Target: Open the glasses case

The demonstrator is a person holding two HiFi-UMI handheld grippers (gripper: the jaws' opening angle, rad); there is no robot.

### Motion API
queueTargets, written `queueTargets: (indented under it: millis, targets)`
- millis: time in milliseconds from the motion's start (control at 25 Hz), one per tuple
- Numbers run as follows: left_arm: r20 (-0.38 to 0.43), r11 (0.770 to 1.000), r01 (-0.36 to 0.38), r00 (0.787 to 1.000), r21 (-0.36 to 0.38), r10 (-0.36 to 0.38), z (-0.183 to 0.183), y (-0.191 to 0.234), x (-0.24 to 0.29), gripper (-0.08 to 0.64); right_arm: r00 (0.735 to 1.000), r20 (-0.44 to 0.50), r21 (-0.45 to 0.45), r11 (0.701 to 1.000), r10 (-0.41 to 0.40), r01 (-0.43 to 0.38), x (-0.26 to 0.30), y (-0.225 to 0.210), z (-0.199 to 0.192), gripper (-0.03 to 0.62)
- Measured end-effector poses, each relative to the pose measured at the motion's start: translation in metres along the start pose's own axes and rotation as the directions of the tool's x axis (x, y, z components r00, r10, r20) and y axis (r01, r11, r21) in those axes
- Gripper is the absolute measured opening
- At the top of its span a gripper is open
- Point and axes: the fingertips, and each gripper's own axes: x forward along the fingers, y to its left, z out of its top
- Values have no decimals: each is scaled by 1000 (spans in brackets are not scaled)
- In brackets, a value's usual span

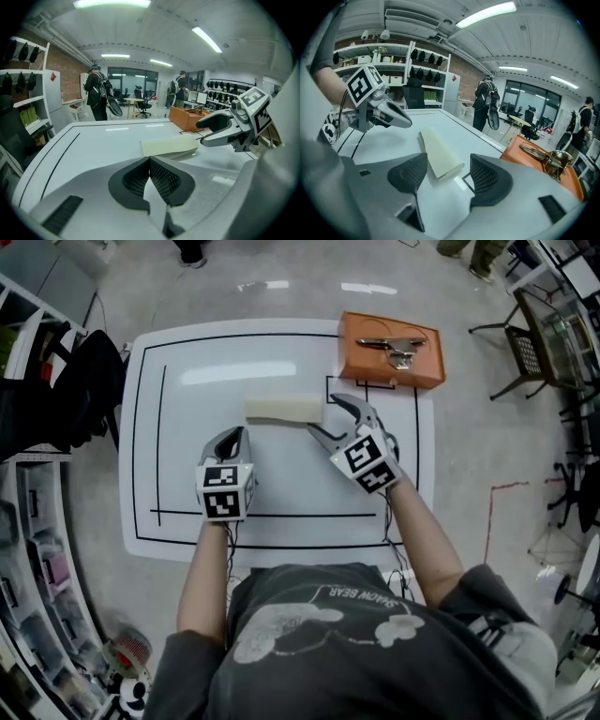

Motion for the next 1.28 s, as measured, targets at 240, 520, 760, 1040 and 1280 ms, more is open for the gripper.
queueTargets:
  millis: [240, 520, 760, 1040, 1280]
  targets:
    - [-46, 1000, -23, 999, -16, 22, -2, 2, 23, 2, 999, -3, -41, 999, 34, -34, 12, 0, -3, 282]
    - [-100, 998, -52, 994, -34, 49, -11, 4, 36, 2, 999, 17, -12, 999, 37, -37, 17, -7, -4, 279]
    - [-97, 997, -65, 994, -51, 60, -10, 4, 37, 2, 998, -9, -43, 997, 66, -66, 23, -3, -8, 275]
    - [-91, 997, -58, 994, -52, 54, -8, 2, 38, 2, 990, -72, -213, 968, 118, -131, 31, 13, -13, 301]
    - [-95, 997, -53, 994, -58, 47, -8, 3, 38, 2, 993, -83, -283, 953, 85, -105, 35, 12, -12, 256]
